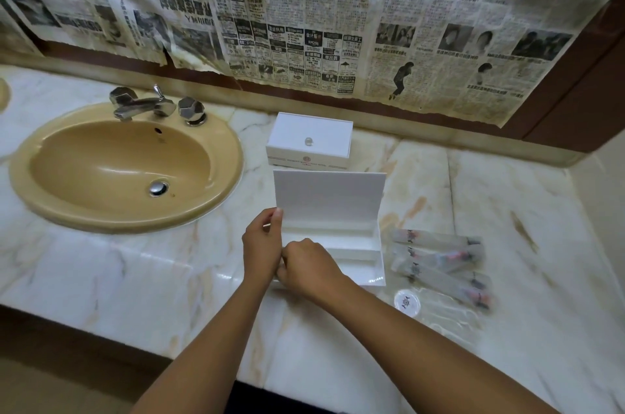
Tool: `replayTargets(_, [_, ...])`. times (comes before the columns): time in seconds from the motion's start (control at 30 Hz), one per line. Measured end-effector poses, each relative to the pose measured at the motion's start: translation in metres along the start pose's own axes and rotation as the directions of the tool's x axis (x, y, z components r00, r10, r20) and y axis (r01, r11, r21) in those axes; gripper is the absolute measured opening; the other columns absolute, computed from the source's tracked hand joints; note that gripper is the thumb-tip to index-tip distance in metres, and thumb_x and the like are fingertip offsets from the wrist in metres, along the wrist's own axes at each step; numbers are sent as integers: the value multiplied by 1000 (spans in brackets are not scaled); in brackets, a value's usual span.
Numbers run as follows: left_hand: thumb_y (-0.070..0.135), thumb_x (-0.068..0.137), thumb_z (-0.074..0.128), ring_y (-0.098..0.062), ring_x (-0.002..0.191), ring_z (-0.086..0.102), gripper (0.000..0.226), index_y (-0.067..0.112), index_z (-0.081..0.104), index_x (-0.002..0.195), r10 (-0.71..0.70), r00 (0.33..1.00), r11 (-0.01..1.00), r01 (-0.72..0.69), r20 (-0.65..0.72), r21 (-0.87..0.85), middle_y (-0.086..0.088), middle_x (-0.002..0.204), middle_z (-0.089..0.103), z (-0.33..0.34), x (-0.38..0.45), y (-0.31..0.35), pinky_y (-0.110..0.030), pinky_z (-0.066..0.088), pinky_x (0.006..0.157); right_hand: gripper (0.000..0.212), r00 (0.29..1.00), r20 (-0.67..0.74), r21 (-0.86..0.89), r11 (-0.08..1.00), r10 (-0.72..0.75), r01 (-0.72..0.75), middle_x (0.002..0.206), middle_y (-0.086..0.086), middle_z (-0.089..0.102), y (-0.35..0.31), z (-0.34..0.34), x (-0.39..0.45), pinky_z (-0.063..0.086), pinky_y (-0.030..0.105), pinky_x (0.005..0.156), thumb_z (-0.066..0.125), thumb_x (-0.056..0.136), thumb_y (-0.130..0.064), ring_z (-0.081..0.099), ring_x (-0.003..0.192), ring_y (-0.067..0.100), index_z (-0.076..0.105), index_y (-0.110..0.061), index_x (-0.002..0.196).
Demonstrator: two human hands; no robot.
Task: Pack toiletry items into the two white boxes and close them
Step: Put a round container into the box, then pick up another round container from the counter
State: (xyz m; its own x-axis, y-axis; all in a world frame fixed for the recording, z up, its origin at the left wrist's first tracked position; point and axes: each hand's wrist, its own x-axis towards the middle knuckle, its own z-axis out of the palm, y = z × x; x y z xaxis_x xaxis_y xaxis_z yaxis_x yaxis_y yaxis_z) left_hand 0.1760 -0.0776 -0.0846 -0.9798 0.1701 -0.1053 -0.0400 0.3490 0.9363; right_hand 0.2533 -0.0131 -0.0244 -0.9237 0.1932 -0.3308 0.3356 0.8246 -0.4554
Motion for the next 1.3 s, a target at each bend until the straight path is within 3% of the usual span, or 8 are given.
replayTargets(0.1, [35,99,53,-8,81,61,24,19,70,106,4,1000,1000,-4,-7,3,9,97,70,0,0,-1,-9,41,69,30,1000,-24,-43,999,19,-20,68,5,41,4,-4,-5,31,29,62,49,89,-19,44,72,28,35,-14,63])
replayTargets(0.23, [35,99,53,-13,86,61,25,19,70,107,12,1000,1000,-12,0,1,6,103,71,0,1,-3,-17,43,73,11,1000,7,-71,997,27,-27,97,14,58,2,-10,-7,34,30,65,52,91,-18,53,84,30,51,-8,85])
replayTargets(0.47, [33,100,52,-6,80,61,24,17,69,108,27,1000,999,-27,-3,19,7,99,69,0,0,-1,-5,40,67,25,994,70,95,992,78,-85,75,6,47,-3,-9,-5,32,28,52,49,89,-12,47,74,25,42,-14,65])
replayTargets(0.57, [33,100,52,-6,83,61,24,18,69,108,29,1000,999,-29,-5,15,7,100,69,0,0,-1,-10,41,70,32,997,52,108,992,59,-64,76,8,49,0,-13,-11,35,29,61,48,90,-14,46,75,25,36,-20,61])
replayTargets(0.7, [34,100,52,-10,90,62,24,18,69,105,35,999,999,-35,-3,13,6,101,70,0,1,-3,-15,43,73,15,996,-89,109,994,-3,13,94,8,65,5,-18,-25,46,33,71,54,88,-23,58,87,25,61,-10,88])
replayTargets(0.93, [37,100,51,-9,95,64,28,17,70,108,40,999,999,-40,14,7,6,103,70,-1,3,-6,-19,45,79,16,930,-354,87,994,99,-72,100,-4,60,59,-45,-62,41,28,75,54,88,-25,56,94,16,63,-21,101])
replayTargets(1.17, [39,100,51,-7,79,59,28,17,69,102,49,999,999,-49,13,19,5,96,69,0,5,-8,-23,43,73,8,905,-202,-23,921,376,-388,87,-8,62,114,-44,-88,33,25,56,55,82,-21,53,77,13,62,-23,86])
replayTargets(1.3, [36,100,51,-10,90,63,30,14,70,106,59,998,998,-60,11,25,3,103,71,0,5,-9,-20,45,78,19,917,-89,-92,913,390,-397,101,-5,58,122,-32,-89,39,25,66,60,81,-25,56,91,16,58,-23,101])
